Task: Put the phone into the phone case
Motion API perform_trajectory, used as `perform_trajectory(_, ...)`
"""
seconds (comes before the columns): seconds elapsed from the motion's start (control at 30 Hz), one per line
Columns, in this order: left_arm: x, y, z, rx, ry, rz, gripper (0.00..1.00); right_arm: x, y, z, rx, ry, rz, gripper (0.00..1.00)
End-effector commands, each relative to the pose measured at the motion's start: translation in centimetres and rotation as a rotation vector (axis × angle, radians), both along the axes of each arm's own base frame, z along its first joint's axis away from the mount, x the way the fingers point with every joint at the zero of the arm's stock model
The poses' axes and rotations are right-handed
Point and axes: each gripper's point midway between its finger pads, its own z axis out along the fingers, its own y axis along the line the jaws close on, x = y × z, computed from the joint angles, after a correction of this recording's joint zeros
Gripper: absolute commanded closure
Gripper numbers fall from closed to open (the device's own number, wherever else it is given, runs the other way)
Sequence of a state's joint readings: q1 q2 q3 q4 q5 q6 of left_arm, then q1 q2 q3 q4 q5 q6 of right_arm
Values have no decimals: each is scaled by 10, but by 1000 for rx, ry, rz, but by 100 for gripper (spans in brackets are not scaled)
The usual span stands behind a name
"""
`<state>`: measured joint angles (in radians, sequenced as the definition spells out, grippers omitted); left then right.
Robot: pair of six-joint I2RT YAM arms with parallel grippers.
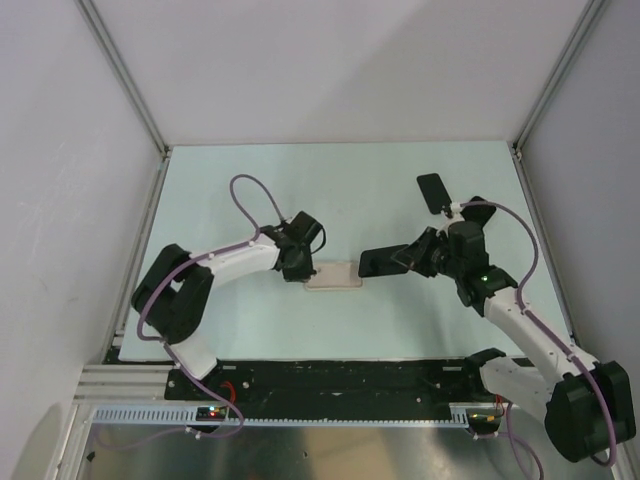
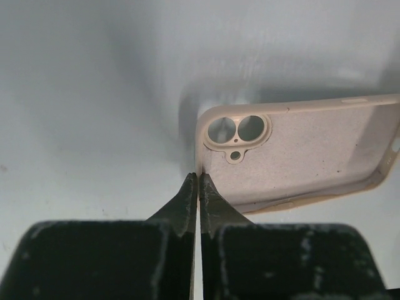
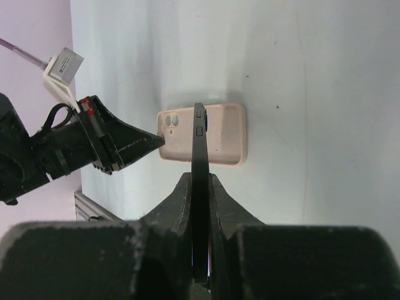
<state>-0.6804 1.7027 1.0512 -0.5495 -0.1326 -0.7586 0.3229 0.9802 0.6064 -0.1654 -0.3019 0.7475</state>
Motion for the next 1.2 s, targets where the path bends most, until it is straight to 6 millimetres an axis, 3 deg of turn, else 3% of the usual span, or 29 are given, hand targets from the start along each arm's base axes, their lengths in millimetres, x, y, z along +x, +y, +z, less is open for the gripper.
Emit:
perform_trajectory(0.0,-7,-4,15,-63,-52,130,100,20,30,28,106,-137,-7,100)
perform_trajectory(0.17,-14,-6,12,-84,-57,141,99,16,62,12,115,-115,35,100)
perform_trajectory(0.3,-16,-8,13,-115,-69,127,92,16,77,1,113,-99,56,100)
perform_trajectory(0.67,-15,-13,25,-161,-119,67,72,12,95,-27,101,-43,109,100)
perform_trajectory(0.83,-15,1,28,-140,-152,84,76,8,96,-38,87,-18,132,100)
perform_trajectory(1.17,-19,16,-2,-59,-107,98,96,-2,96,-50,108,54,192,100)
